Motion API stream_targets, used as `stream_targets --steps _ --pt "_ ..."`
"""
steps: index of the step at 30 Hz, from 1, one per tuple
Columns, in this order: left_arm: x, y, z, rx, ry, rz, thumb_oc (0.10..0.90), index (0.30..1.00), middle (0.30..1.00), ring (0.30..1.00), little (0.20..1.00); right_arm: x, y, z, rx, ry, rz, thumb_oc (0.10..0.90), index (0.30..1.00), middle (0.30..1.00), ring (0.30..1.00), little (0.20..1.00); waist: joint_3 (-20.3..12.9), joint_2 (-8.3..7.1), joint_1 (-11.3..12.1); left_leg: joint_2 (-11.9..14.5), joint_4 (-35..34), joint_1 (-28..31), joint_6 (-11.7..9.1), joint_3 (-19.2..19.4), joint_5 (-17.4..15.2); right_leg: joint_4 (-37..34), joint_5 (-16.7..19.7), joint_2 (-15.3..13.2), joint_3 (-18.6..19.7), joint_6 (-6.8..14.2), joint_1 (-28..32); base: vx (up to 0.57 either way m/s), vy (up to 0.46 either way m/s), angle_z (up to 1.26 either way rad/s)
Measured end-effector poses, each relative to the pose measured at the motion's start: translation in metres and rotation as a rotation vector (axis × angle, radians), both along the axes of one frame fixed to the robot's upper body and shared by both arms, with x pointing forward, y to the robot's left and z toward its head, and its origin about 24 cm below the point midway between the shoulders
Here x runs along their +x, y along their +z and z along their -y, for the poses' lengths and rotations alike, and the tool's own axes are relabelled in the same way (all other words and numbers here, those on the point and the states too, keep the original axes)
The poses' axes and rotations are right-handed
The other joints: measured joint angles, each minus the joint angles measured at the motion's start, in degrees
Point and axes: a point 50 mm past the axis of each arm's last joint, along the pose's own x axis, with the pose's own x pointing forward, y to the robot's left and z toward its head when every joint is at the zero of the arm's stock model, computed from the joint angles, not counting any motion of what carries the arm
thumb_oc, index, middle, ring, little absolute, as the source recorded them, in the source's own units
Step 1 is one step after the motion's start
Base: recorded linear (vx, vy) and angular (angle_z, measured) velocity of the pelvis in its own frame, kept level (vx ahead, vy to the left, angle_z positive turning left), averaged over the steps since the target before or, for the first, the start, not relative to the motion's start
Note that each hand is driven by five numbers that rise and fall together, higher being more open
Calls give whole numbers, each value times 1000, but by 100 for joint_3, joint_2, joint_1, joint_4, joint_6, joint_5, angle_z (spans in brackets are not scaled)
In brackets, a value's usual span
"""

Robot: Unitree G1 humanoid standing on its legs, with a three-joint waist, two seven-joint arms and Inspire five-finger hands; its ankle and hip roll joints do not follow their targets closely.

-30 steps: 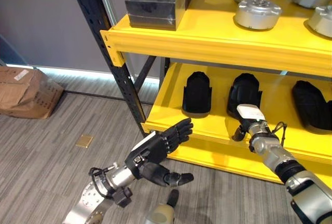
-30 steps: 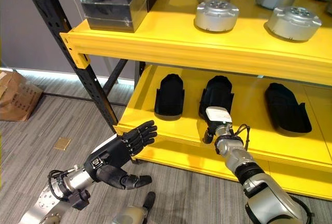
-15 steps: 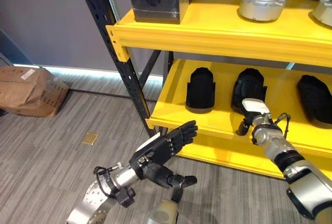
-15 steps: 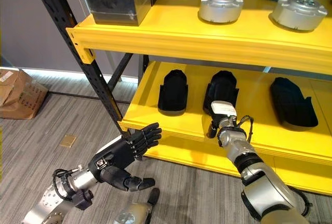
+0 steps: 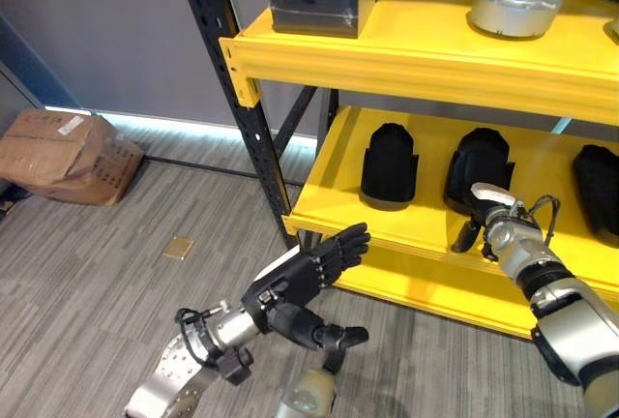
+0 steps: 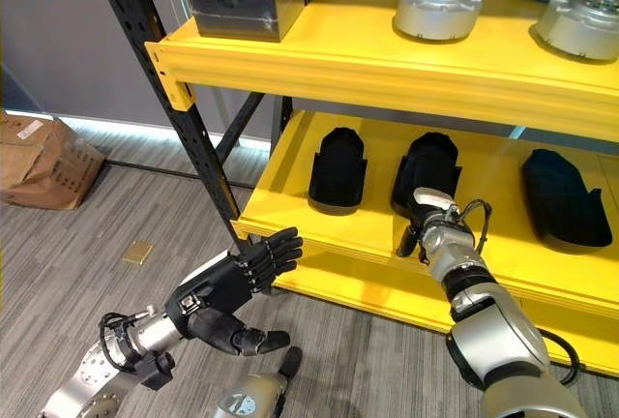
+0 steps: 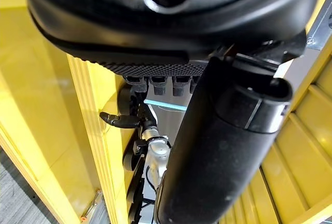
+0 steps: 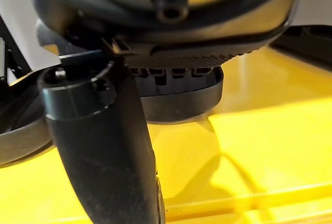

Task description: Move parts from the plastic box to the shelf.

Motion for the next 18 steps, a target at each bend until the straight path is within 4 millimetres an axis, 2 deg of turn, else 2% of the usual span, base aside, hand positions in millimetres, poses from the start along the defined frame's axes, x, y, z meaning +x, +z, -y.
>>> stream_targets --steps 7,18 --pt "6 3 4 4 -19 16 900 1000 1000 1000 1000 1 2 2 66 -36 -19 900 1000 1000 1000 1000 33 -55 -28 9 -3 -14 2 36 12 8 -22 2 28 -5 -44 -29 -5 -3" --pt "11 8 5 6 -24 45 900 1000 1000 1000 1000 3 5 0 74 -28 -24 900 1000 1000 1000 1000 83 -141 -40 18 -4 -13 12 137 5 -31 -8 -2 116 -10 -78 -9 4 -3"
